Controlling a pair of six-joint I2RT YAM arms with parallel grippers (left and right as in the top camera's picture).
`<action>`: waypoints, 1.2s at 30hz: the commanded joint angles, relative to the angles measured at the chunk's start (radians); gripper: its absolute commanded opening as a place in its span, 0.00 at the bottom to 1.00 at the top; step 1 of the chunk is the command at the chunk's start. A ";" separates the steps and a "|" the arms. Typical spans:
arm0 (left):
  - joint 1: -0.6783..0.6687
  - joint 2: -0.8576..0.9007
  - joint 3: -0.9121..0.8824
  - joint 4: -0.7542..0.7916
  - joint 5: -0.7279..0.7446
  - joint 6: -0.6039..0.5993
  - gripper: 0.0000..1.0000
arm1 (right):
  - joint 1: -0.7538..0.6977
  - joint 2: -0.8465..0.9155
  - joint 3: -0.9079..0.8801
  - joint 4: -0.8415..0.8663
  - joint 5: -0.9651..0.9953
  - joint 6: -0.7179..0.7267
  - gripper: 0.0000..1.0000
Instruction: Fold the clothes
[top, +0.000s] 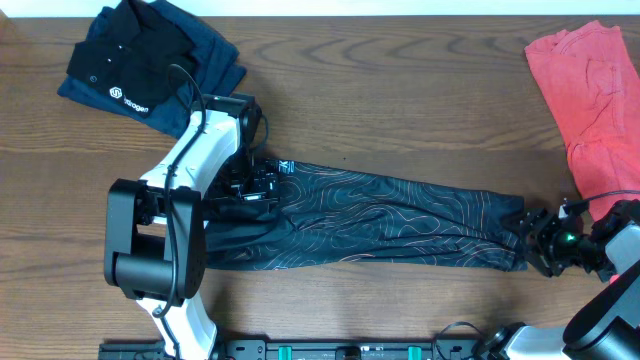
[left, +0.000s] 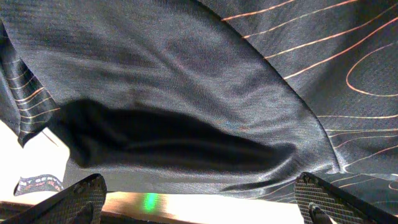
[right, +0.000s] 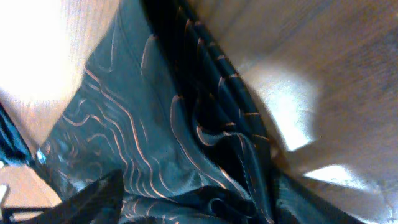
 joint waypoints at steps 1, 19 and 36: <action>0.005 -0.010 -0.004 -0.006 -0.001 0.002 0.98 | 0.006 0.045 -0.046 -0.002 0.124 0.021 0.60; 0.005 -0.010 -0.004 -0.006 -0.001 0.002 0.98 | 0.001 0.041 0.121 -0.082 0.285 0.159 0.01; 0.005 -0.010 -0.004 0.003 -0.001 0.002 0.98 | 0.074 -0.057 0.362 -0.319 0.412 0.197 0.01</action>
